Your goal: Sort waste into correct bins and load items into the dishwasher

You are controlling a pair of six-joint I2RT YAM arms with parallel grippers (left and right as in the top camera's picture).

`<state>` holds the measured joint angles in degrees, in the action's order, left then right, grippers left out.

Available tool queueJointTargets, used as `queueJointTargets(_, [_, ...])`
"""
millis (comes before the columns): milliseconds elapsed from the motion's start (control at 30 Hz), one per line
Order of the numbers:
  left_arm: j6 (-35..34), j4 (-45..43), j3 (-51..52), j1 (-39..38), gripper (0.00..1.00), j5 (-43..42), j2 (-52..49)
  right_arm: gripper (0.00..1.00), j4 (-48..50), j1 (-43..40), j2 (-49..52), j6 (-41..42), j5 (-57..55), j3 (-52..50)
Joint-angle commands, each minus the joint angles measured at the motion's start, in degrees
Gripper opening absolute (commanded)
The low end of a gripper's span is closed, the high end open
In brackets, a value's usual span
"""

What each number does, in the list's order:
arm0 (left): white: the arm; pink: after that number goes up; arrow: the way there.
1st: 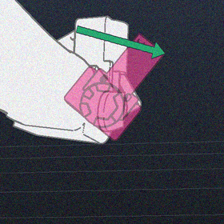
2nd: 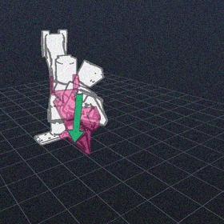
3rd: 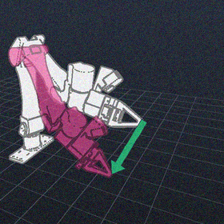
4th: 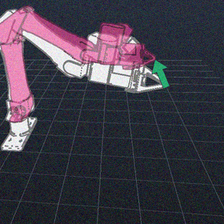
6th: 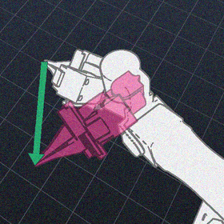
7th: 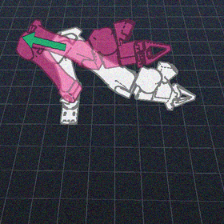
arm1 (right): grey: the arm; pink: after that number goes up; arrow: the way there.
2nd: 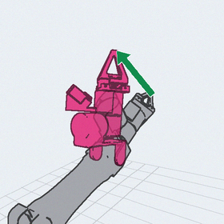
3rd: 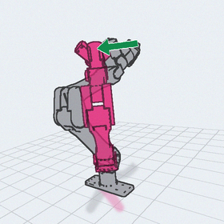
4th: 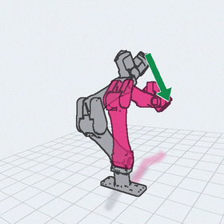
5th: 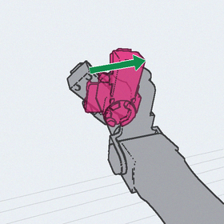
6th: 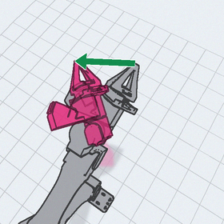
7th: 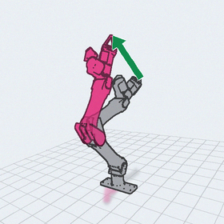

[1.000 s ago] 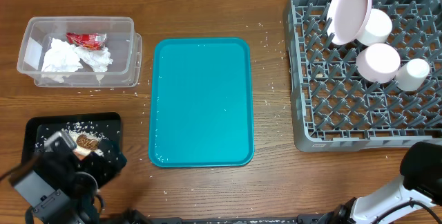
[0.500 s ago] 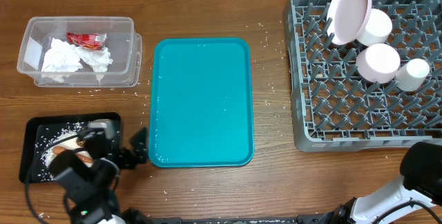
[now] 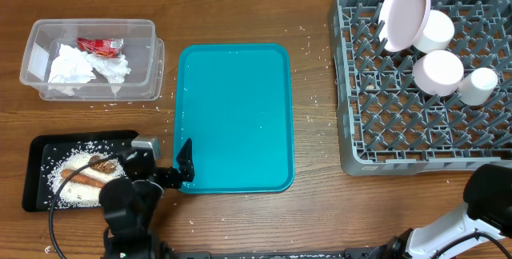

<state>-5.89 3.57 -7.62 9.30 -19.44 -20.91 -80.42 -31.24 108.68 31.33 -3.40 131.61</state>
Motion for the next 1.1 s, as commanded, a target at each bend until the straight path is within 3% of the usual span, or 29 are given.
queueJointTargets(0, [-1.5, -3.7, 5.0, -0.9, 1.0, 4.8, 3.2, 1.0, 0.3, 0.0, -1.5, 0.2, -0.6, 0.0])
queueJointTargets(200, [-1.4, -5.7, 7.3, -0.9, 1.0, 5.0, 7.0, 1.0, 0.3, 0.0, -1.5, 0.2, -0.6, 0.0])
queueJointTargets(433, [-1.2, -0.4, 7.3, -1.2, 1.0, 5.2, 15.3, 1.0, 0.3, 0.0, -1.5, 0.2, -0.6, 0.0])
queueJointTargets(600, [2.7, -0.4, 7.3, -3.0, 1.0, 6.5, 20.3, 1.0, 0.3, 0.0, -1.5, 0.2, -0.6, 0.0])
queueJointTargets(867, [6.2, 0.3, 7.3, -6.5, 1.0, 14.2, 20.7, 1.0, 0.3, 0.0, -1.5, 0.2, -0.6, 0.0])
queueJointTargets(1067, [6.1, 0.4, 7.3, -6.4, 1.0, 14.5, 20.6, 1.0, 0.3, 0.0, -1.5, 0.2, -0.6, 0.0])
